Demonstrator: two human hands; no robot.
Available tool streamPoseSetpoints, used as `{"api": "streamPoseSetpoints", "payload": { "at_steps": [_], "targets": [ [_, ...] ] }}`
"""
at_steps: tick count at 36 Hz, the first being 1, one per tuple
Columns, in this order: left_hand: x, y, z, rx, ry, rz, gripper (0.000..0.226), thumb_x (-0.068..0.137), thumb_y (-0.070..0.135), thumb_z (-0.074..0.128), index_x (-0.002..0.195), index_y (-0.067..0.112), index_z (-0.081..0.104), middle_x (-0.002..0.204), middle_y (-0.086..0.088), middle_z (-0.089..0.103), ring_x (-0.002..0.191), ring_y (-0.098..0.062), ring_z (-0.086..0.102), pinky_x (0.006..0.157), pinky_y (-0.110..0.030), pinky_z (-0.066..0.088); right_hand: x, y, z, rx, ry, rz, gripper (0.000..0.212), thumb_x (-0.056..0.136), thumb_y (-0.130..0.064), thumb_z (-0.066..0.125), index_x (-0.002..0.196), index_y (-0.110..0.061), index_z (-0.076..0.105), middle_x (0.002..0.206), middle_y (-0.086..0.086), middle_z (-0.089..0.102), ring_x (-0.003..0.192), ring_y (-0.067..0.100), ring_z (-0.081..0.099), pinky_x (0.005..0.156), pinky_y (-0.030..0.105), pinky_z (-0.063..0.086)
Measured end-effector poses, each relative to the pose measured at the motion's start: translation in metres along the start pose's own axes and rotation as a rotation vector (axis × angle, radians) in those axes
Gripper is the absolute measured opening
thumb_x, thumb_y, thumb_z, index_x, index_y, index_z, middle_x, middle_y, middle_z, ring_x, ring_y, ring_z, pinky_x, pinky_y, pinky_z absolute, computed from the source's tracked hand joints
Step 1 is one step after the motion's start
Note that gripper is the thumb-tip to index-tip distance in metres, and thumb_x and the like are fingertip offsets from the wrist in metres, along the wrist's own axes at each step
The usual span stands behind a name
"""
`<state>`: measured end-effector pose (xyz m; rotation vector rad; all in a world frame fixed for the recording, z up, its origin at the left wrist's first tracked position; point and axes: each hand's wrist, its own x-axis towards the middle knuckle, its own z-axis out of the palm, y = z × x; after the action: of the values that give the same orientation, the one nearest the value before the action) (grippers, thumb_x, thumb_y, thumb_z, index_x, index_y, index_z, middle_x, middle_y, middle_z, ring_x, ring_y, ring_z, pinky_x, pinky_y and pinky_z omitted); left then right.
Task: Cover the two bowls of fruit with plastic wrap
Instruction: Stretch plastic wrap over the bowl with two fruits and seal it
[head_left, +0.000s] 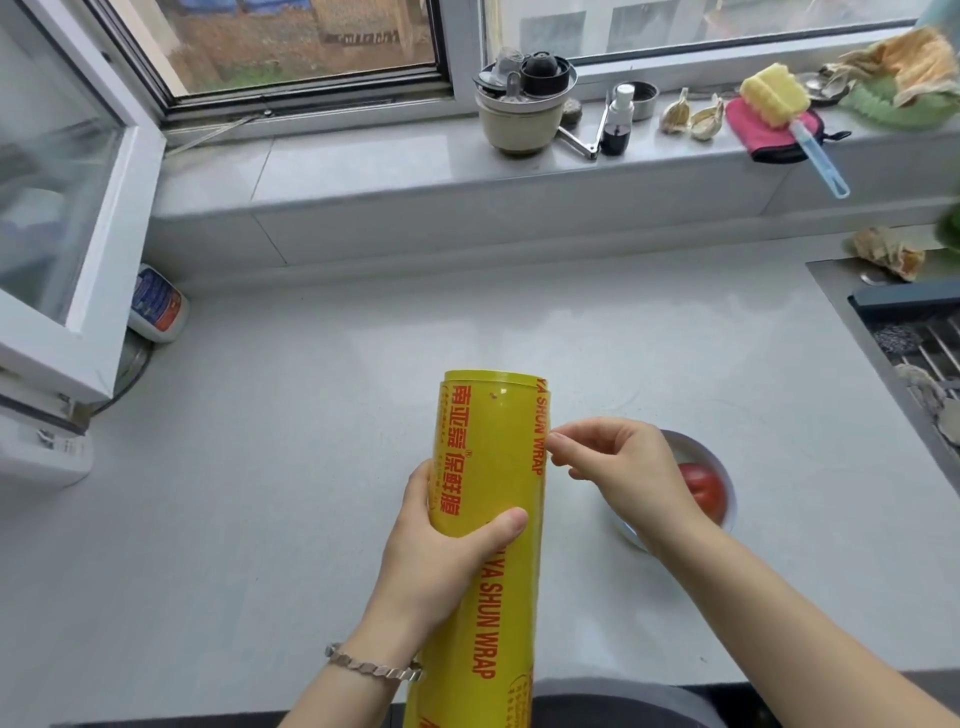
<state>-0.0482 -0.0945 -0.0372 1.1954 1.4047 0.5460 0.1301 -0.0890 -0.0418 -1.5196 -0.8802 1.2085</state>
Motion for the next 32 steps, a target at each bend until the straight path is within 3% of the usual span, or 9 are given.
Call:
{"api": "streamPoseSetpoints", "payload": {
  "at_steps": [6,11,14,19,23,26,29,32],
  "targets": [
    [-0.001,-0.002,0.000,0.008,-0.006,-0.011,0.061,0.056,0.058,0.076,0.104,0.048,0.040,0.107,0.019,0.057,0.094,-0.008,0.062,0.073,-0.030,0.057,0.001,0.001,0.001,-0.057,-0.061,-0.003,0.016,0.083,-0.011,0.065,0.068,-0.016,0.067,0.062,-0.002,0.063,0.061,0.009,0.055,0.061,0.017,0.048],
    [-0.003,0.002,0.000,0.006,0.020,-0.029,0.078,0.053,0.055,0.075,0.118,0.041,0.035,0.107,0.017,0.057,0.093,-0.008,0.061,0.070,-0.028,0.056,0.000,0.003,0.003,-0.128,-0.103,-0.028,0.021,0.089,-0.011,0.055,0.069,-0.015,0.057,0.072,0.008,0.059,0.072,0.020,0.053,0.079,0.048,0.050],
    [-0.001,0.002,-0.002,-0.011,0.053,-0.054,0.084,0.050,0.055,0.075,0.123,0.035,0.036,0.108,0.011,0.058,0.093,-0.014,0.063,0.073,-0.035,0.057,-0.003,0.003,0.005,-0.070,-0.065,-0.094,0.021,0.093,-0.007,0.046,0.073,-0.016,0.048,0.073,-0.005,0.067,0.079,0.014,0.061,0.083,0.037,0.050],
    [0.000,-0.001,-0.002,-0.016,0.068,-0.069,0.085,0.051,0.058,0.080,0.121,0.035,0.038,0.107,0.010,0.060,0.092,-0.015,0.064,0.076,-0.038,0.057,-0.005,0.004,0.013,0.032,-0.073,-0.056,0.019,0.097,-0.008,0.036,0.081,-0.016,0.039,0.062,-0.004,0.062,0.060,0.006,0.060,0.063,0.021,0.050],
    [0.001,-0.002,0.000,-0.006,0.064,-0.067,0.081,0.052,0.058,0.079,0.119,0.036,0.038,0.106,0.012,0.059,0.093,-0.013,0.064,0.078,-0.039,0.057,-0.004,0.010,0.014,0.161,-0.095,0.020,0.010,0.087,-0.017,0.056,0.088,-0.016,0.045,0.055,-0.004,0.059,0.051,0.004,0.058,0.058,0.019,0.048],
    [0.001,-0.004,-0.001,-0.007,0.070,-0.066,0.081,0.052,0.058,0.080,0.118,0.036,0.039,0.106,0.012,0.060,0.092,-0.012,0.064,0.078,-0.038,0.057,-0.007,0.017,0.012,0.093,-0.178,0.039,0.013,0.078,-0.008,0.069,0.082,-0.012,0.057,0.054,-0.006,0.059,0.050,0.001,0.056,0.055,0.013,0.046],
    [0.001,-0.005,-0.001,-0.008,0.066,-0.073,0.081,0.052,0.056,0.076,0.120,0.034,0.038,0.107,0.011,0.060,0.093,-0.013,0.064,0.076,-0.037,0.057,-0.012,0.021,0.012,0.016,-0.232,0.034,0.016,0.082,-0.009,0.066,0.067,-0.014,0.062,0.052,-0.010,0.058,0.053,-0.001,0.052,0.057,0.012,0.043],
    [0.002,-0.007,-0.001,-0.011,0.076,-0.088,0.085,0.052,0.060,0.078,0.121,0.034,0.037,0.107,0.011,0.059,0.094,-0.014,0.064,0.077,-0.038,0.057,-0.016,0.024,0.010,-0.063,-0.224,-0.023,0.018,0.088,-0.015,0.059,0.070,-0.018,0.057,0.065,-0.002,0.054,0.067,0.009,0.049,0.068,0.023,0.040]
  ]
}}
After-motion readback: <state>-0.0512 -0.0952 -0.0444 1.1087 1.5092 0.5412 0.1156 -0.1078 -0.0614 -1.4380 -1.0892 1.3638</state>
